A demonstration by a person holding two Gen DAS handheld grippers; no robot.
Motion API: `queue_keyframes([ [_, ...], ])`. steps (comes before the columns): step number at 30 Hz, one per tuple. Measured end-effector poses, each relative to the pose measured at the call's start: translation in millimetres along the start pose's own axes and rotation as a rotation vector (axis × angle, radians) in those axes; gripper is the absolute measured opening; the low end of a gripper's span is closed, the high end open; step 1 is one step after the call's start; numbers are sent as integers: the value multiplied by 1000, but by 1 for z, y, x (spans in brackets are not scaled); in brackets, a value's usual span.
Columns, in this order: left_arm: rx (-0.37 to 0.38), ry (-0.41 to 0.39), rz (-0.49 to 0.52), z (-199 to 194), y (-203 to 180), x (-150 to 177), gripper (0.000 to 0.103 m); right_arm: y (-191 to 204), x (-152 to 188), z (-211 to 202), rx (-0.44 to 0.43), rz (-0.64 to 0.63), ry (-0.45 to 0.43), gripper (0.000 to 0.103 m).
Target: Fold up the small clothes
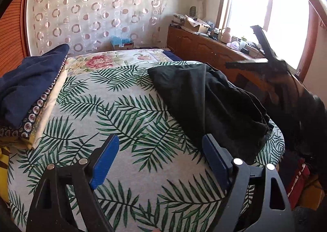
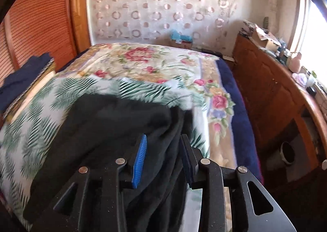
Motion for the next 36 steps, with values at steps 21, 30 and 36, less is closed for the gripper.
queue_keyframes([
  [21, 65, 83, 21, 39, -40, 13, 84, -2, 124, -62, -138, -4, 42, 9],
  [30, 87, 86, 24, 41, -48, 16, 84, -56, 130, -122, -107, 110, -44, 7],
  [36, 88, 95, 22, 45, -49, 18, 84, -70, 155, -103, -63, 104, 46, 7],
])
Point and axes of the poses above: each gripper's, at about its wrist camera, not at the fingertips, and z roughly the way its jaws point, y to its left, x to its underside, the point moved 8 cm from there along z, roughly the way its jaws point, and after that the axes turned 14 degrees about x, right-handed, at the moved point
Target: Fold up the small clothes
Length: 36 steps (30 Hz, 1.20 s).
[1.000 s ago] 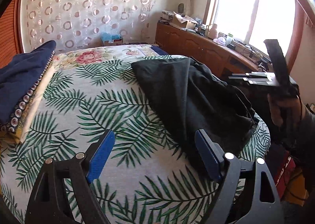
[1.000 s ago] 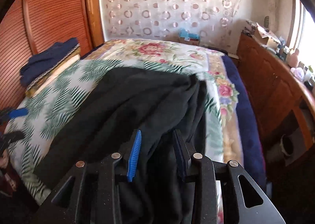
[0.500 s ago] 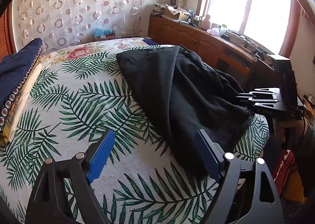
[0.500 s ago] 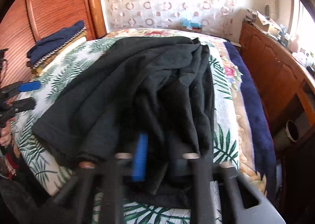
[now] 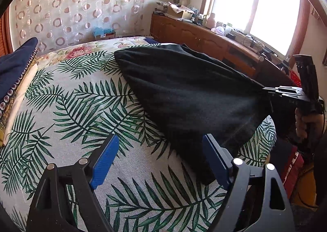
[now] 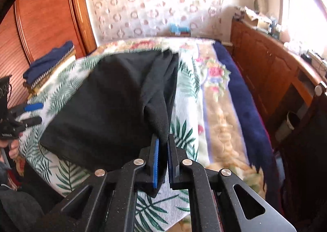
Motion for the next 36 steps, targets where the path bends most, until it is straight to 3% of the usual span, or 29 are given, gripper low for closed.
queue_keyframes([
  [2, -2, -1, -3, 0, 0, 0, 84, 3, 0, 1, 5, -11, -2, 8],
  [7, -18, -13, 1, -3, 7, -7, 84, 6, -18, -4, 10, -19, -53, 32],
  [10, -33, -22, 12, -3, 13, -19, 84, 10, -37, -1, 2, -22, -105, 38],
  [14, -47, -33, 23, 3, 22, -37, 84, 18, -76, 22, 4, -42, -128, 38],
  [17, -57, -36, 25, 12, 29, -50, 84, 29, -108, 59, -30, -36, -108, 38],
  [21, -67, -24, 19, 23, 37, -56, 84, 45, -144, 116, -11, -84, -85, 38],
  [29, -88, 28, -2, 45, 56, -50, 84, 48, -175, 201, -38, -76, 20, 37],
  [33, -79, 44, -12, 52, 58, -47, 84, 51, -185, 206, -122, -78, 5, 7],
  [36, -73, 54, -7, 55, 55, -45, 84, 41, -189, 197, -123, -72, -46, 3],
])
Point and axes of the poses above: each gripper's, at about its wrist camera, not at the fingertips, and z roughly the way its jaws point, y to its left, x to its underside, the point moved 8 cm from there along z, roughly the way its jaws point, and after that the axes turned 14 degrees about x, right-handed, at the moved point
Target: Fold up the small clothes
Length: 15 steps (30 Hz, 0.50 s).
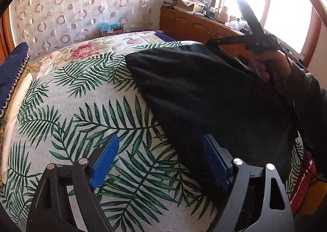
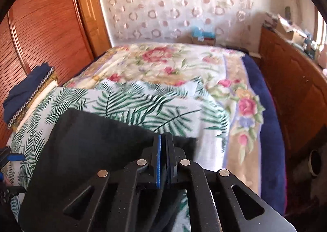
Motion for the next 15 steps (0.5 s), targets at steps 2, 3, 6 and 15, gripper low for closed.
queue_keyframes([
  [2, 1, 2, 6, 1, -3, 0, 84, -16, -1, -2, 69, 30, -21, 3],
  [3, 2, 2, 6, 1, -3, 0, 84, -23, -1, -1, 98, 46, -15, 3],
  [6, 5, 3, 4, 1, -6, 1, 84, -32, 4, 4, 148, 52, 10, 3],
  [15, 16, -17, 31, -17, -26, 7, 84, -12, 21, -48, 189, 6, -20, 41],
])
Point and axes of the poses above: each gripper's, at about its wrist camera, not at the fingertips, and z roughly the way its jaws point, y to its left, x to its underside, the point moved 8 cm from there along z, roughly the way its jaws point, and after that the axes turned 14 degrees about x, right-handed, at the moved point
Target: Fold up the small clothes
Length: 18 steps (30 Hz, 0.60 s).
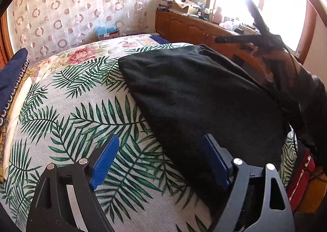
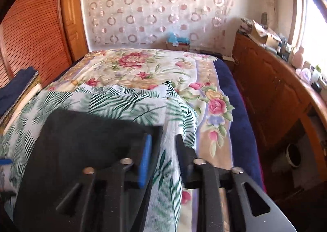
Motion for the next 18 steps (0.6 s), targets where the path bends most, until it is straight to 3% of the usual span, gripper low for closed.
queue_keyframes([
  [1, 3, -3, 4, -2, -3, 1, 84, 2, 7, -13, 1, -9, -7, 48],
  [8, 9, -14, 24, -15, -21, 11, 84, 24, 75, -99, -102, -32, -21, 53],
  [12, 19, -15, 20, -23, -28, 20, 84, 31, 115, -135, -82, -44, -35, 53],
  [16, 46, -9, 2, -28, -34, 31, 84, 28, 146, -146, -50, -48, 4, 53],
  [18, 73, -2, -4, -30, -37, 35, 79, 25, 155, -142, -49, -38, 43, 53],
])
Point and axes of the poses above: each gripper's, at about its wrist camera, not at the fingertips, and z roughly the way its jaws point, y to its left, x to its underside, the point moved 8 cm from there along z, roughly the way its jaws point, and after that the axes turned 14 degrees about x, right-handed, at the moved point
